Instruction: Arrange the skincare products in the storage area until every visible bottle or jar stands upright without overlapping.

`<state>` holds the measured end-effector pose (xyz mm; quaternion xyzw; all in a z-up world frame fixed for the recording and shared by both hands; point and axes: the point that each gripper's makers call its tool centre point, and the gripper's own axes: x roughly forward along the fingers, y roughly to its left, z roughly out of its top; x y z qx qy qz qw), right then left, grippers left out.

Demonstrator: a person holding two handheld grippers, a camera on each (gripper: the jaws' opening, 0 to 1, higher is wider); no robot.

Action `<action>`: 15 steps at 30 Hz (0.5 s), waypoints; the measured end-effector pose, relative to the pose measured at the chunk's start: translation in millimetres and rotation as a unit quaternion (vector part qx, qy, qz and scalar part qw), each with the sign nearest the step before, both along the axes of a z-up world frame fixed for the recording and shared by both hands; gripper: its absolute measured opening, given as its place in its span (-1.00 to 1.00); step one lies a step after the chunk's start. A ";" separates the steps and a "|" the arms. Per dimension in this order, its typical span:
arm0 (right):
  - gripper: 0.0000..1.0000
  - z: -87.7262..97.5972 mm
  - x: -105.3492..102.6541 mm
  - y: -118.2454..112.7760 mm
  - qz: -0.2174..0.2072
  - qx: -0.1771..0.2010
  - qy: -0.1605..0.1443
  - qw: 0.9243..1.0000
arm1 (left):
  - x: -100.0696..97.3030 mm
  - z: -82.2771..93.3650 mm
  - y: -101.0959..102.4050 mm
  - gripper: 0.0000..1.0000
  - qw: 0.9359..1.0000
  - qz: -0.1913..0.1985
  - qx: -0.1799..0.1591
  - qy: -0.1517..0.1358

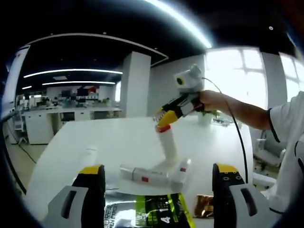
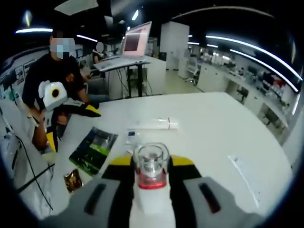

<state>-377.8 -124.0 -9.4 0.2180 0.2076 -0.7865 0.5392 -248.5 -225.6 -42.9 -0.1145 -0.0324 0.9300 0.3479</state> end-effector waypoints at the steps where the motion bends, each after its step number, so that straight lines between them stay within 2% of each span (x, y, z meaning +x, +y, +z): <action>1: -0.46 0.1 1.9 0.6 0.002 -0.003 0.001 1.000 | -0.1 0.1 -0.1 0.89 1.000 0.001 0.000 0.000; 7: -0.46 2.3 6.6 7.1 0.013 -0.015 0.004 1.000 | -4.0 8.7 9.2 0.90 1.000 -0.004 0.010 0.002; 15: -0.46 5.2 8.9 14.0 0.025 -0.045 0.010 0.999 | -9.3 13.8 26.4 0.90 1.000 -0.016 -0.008 0.004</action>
